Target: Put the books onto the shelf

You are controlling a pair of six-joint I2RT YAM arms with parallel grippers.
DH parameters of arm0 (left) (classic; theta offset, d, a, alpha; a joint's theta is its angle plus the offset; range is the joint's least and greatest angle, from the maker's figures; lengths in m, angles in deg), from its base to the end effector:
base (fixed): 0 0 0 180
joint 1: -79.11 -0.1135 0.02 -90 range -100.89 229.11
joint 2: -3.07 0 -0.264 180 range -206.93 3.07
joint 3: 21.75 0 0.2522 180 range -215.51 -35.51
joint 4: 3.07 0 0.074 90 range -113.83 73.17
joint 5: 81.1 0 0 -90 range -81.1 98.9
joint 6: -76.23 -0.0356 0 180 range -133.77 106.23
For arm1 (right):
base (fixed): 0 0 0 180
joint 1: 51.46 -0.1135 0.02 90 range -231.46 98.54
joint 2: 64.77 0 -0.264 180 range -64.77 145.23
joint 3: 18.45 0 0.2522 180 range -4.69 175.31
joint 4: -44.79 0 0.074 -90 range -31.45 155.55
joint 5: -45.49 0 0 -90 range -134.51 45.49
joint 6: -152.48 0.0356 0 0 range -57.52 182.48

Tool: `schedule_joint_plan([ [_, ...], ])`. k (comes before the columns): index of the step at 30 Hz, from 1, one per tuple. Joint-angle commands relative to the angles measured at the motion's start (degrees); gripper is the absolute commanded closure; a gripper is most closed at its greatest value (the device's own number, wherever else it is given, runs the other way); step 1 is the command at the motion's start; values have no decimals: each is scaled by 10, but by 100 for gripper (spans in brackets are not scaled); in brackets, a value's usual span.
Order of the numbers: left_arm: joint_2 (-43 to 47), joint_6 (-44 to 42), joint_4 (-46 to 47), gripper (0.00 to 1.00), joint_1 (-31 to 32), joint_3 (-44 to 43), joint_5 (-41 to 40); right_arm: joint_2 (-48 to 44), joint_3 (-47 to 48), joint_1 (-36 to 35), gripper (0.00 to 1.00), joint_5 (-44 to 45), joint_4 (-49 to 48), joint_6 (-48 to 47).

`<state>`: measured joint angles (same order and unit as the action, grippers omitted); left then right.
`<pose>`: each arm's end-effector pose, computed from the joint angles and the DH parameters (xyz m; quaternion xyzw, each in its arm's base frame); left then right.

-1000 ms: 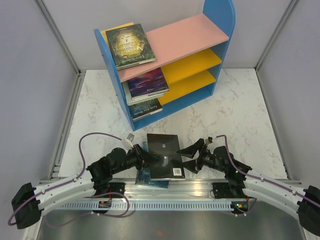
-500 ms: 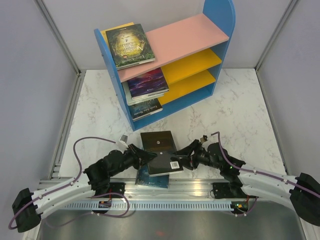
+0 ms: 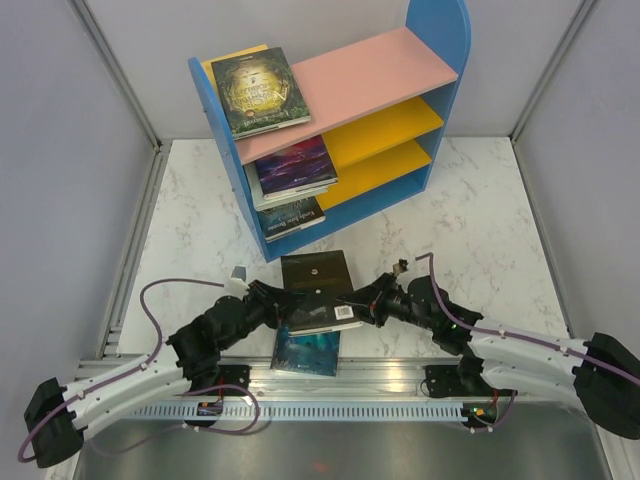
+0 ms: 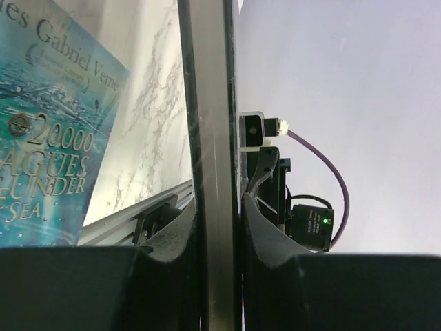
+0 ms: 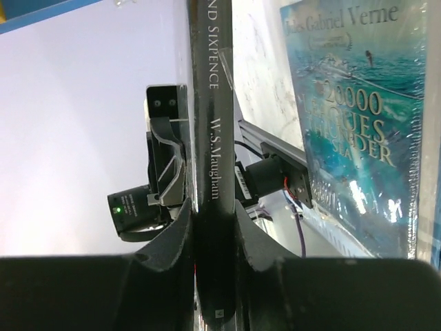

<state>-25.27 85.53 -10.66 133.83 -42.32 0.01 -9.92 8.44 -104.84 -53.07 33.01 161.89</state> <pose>0.0870 -0.1134 0.1758 -0.3442 0.7158 -0.5751 0.1959 0.1125 0.1602 0.1807 0.2705 0.7514 0.5961 0.0829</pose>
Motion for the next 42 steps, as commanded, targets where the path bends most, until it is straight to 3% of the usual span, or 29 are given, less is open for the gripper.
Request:
schedule_joint_plan([
  [1, -13, -62, -26, 80, 9, -28, 61, -54, 87, -10, 100, -13, -39, -9],
  [2, -11, -83, -56, 77, 7, -36, 71, -66, 113, -1, 100, -9, 41, -42],
  [6, 7, -146, -185, 61, -2, -94, 85, -115, 187, 51, 100, -15, 202, -127],
  [12, 30, -178, -244, 48, -4, -122, 86, -107, 283, 121, 100, -37, 319, -204],
  [25, 31, -218, -311, 45, -5, -167, 82, 3, 408, 195, 100, -101, 288, -266],
  [37, 27, -237, -343, 45, -6, -184, 77, 19, 343, 224, 100, -140, 146, -199],
  [42, 32, -237, -353, 45, -7, -184, 79, 83, 349, 226, 100, -150, 84, -200],
])
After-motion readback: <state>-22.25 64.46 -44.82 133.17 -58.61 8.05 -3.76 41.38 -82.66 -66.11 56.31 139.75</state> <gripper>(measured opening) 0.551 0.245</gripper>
